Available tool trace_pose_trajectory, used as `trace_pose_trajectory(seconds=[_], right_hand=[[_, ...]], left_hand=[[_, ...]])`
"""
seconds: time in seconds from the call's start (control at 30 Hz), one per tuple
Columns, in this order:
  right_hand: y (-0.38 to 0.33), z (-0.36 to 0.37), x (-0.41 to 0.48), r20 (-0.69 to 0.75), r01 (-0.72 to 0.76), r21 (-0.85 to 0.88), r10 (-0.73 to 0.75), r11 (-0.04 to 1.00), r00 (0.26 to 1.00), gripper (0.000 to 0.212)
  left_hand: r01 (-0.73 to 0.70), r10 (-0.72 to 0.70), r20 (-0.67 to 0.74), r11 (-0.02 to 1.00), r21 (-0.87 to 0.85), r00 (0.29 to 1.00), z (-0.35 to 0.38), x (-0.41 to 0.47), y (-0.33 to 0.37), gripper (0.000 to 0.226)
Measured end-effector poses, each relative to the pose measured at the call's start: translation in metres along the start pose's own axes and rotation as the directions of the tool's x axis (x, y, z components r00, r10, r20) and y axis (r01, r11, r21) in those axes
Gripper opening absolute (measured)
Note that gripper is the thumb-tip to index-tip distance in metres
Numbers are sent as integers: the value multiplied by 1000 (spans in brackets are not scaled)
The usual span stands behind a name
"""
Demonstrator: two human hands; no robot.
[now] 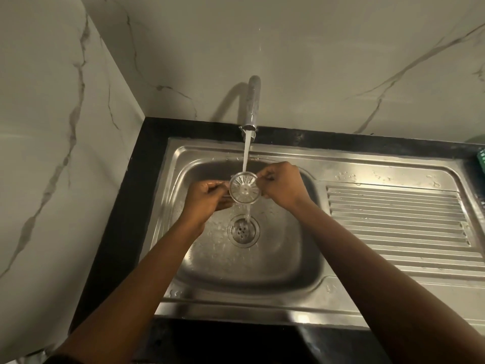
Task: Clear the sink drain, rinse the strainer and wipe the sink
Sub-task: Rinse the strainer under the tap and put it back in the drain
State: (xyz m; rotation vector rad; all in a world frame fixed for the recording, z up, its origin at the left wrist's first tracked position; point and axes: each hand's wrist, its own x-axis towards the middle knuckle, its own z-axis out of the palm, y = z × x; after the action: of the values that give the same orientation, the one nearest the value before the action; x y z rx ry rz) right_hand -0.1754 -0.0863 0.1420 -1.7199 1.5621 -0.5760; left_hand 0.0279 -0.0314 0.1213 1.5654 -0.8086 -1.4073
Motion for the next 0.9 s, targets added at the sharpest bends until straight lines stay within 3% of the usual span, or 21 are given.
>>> trace_pose_trajectory(seconds=[0.13,0.23,0.4,0.63,0.9], right_hand=[[17,-7,-14,21,-34,-81,36,996,999,15],[28,-10,-23,8,-76,-86,77,993,997,28],[38,-10,-34,-15,-134,9,134,991,991,31],[39,-7,-37,-62,-136,142,146,980,987,35],[47,-2,-33,-50,-205,217,221,954,974,32]], left_hand=[[7,-7,-15,1000,-13,1000,0,14,1,16],[-74,74,-19,997,24,997,3,37,17,31],[-115,107,136,992,51,985,19,80,58,52],[-23,31,128,997,-69,991,31,106,67,47],[-137,122,180,988,75,976,37,100,67,49]])
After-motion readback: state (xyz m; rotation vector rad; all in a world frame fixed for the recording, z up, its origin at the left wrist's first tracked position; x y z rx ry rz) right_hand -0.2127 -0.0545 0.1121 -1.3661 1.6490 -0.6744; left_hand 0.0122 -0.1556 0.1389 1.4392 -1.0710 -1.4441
